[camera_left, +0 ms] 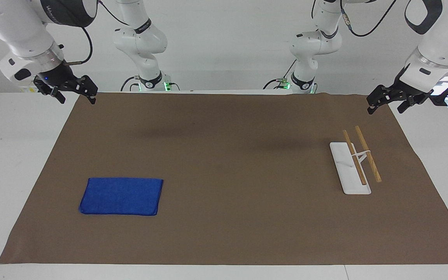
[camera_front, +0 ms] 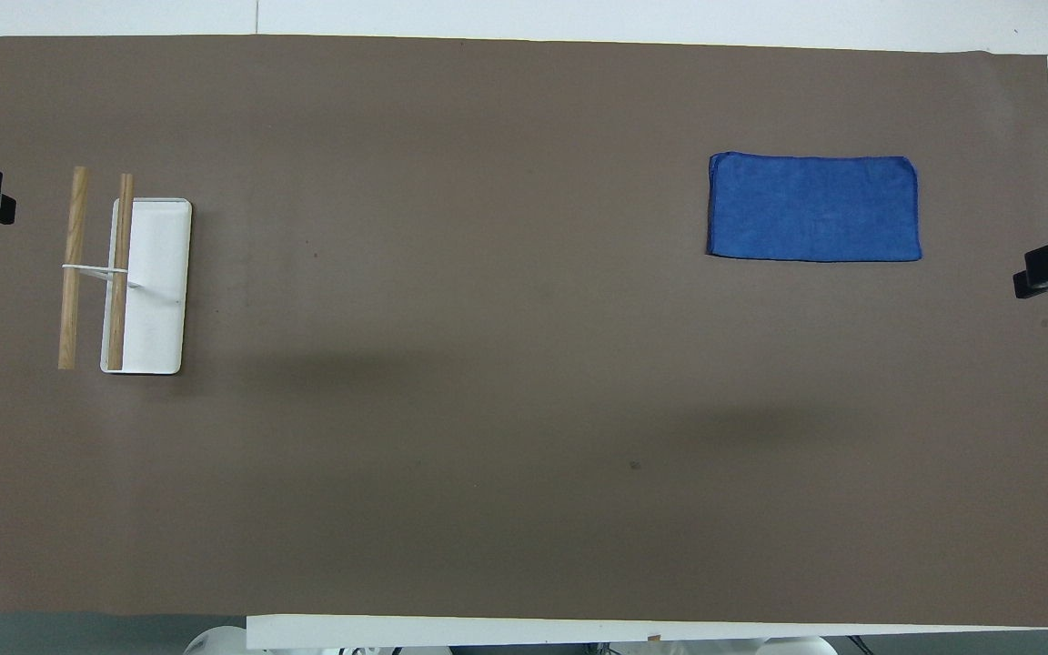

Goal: Right arm passes towel to left arm to hang

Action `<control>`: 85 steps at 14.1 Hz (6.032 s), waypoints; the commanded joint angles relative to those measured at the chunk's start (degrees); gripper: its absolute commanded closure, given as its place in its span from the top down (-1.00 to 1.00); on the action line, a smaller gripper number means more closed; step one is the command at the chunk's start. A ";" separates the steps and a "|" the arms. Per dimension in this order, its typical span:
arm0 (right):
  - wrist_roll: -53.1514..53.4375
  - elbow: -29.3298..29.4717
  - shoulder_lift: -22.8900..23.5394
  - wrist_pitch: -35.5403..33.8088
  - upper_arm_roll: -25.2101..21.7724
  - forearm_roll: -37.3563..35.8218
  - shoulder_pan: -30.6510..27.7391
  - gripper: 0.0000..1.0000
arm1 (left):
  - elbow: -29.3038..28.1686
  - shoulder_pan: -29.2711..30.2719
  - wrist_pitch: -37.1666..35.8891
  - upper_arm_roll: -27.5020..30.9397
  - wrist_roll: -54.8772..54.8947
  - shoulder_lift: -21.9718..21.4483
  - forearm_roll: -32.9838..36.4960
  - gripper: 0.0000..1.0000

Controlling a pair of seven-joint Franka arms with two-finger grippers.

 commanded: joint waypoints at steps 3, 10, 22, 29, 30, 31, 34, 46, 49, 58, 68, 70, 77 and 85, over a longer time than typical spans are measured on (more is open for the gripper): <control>-0.79 -0.83 -0.66 0.16 0.19 -0.89 -0.04 1.00 | -2.49 0.39 1.23 -0.01 0.35 -1.92 -0.61 1.00; -1.76 -2.23 -0.84 1.28 0.19 -0.36 -0.04 1.00 | -2.49 0.39 1.23 -0.01 0.35 -1.92 -0.61 1.00; 3.52 -18.48 18.41 42.59 0.46 2.45 4.45 0.99 | -2.49 0.39 1.23 0.08 0.35 -2.01 -0.61 1.00; 3.95 -20.26 22.71 51.30 0.46 2.45 4.71 0.70 | -2.49 0.39 1.23 0.08 0.35 -2.01 -0.61 1.00; 3.96 -20.25 22.98 52.53 0.46 2.37 4.88 0.67 | -2.49 0.39 1.31 0.08 0.35 -1.92 -0.61 1.00; 3.96 -20.25 23.50 53.50 0.46 2.36 6.10 0.65 | -2.49 0.39 1.23 -0.01 0.35 -1.92 -0.61 1.00; 4.22 -20.25 24.39 54.47 0.46 2.01 6.64 0.64 | -2.49 0.39 1.23 0.08 0.35 -1.92 -0.61 1.00; 3.43 -12.19 22.38 38.25 0.98 2.36 6.73 -1.00 | -2.49 0.39 1.23 0.08 0.35 -1.92 -0.61 1.00; 4.04 -8.23 19.30 31.29 5.54 5.77 6.64 -1.00 | -2.49 0.39 1.23 0.08 0.35 -1.92 -0.61 1.00; 39.08 -2.32 19.20 33.26 19.86 43.54 8.47 -0.99 | -2.58 -2.06 -1.67 -0.89 -2.11 -2.36 -0.69 1.00; 58.89 -2.59 20.26 56.40 20.14 57.36 25.19 -0.99 | -27.67 -5.13 19.55 -0.98 -42.58 -13.59 -4.82 1.00; 58.89 -2.59 20.17 56.49 20.14 58.09 25.71 -0.99 | -30.87 -7.76 24.32 -0.89 -54.87 -13.35 -4.82 1.00; 58.97 -2.59 20.26 56.76 20.14 58.09 25.80 -0.99 | -32.11 -15.59 33.66 -0.98 -76.02 -9.04 -5.17 0.89; 58.89 -2.76 20.17 56.93 20.14 58.09 25.98 -0.98 | -32.46 -19.47 33.75 -1.06 -81.92 -9.13 -5.35 -0.03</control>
